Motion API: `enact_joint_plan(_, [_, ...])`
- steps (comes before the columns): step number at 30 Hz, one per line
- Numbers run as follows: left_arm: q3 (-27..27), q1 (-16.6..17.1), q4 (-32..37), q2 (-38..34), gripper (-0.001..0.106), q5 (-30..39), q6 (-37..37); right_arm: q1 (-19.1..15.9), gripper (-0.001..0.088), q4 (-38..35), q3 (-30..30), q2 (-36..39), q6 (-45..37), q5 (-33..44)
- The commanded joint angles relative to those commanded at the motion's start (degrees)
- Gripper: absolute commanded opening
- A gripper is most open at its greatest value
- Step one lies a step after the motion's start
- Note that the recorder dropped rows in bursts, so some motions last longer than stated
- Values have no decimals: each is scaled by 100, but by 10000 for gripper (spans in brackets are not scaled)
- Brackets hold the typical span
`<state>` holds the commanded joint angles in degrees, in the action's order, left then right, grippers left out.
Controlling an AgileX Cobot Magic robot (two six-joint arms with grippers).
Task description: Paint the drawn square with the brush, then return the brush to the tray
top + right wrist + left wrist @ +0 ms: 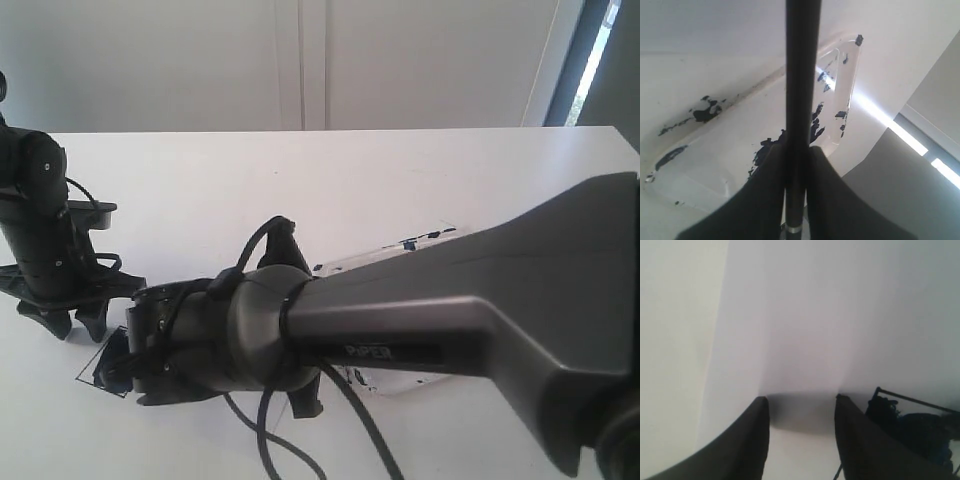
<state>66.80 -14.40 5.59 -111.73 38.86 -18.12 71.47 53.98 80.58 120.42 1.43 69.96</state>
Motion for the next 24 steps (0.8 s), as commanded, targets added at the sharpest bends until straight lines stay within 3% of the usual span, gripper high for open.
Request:
enact_joint_plan(11, [0,0,0,0,479,22,0,550,0,-325,0,0,0,0])
enact_joint_plan(24, [0,0,0,0,479,100,0,324,0,-388,0,-87,0,0])
